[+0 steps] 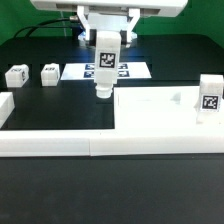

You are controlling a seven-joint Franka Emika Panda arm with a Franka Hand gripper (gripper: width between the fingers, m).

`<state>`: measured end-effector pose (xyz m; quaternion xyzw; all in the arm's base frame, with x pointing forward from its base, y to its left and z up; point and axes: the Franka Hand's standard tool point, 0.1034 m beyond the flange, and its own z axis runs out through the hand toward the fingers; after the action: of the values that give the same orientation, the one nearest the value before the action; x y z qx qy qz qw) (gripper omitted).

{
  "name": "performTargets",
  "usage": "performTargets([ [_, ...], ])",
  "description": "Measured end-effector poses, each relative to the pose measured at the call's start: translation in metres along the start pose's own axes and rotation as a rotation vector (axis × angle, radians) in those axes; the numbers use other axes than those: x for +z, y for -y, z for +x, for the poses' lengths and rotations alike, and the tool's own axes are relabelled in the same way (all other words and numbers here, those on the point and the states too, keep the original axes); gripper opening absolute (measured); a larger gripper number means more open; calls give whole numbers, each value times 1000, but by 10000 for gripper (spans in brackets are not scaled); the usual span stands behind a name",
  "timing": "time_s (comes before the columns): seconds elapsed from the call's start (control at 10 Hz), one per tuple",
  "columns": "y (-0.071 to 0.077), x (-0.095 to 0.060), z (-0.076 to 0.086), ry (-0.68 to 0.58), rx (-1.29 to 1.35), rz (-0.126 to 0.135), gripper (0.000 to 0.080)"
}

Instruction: Assemble square table

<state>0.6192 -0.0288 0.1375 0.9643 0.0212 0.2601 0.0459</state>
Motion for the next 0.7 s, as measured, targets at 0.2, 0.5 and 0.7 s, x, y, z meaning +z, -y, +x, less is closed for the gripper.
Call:
performTargets([
  [0.2, 16, 15, -8, 21, -9, 23, 292],
  [0.5, 35, 17, -11, 25, -10, 48, 292],
  [0.7, 39, 19, -13, 29, -15, 52, 293],
])
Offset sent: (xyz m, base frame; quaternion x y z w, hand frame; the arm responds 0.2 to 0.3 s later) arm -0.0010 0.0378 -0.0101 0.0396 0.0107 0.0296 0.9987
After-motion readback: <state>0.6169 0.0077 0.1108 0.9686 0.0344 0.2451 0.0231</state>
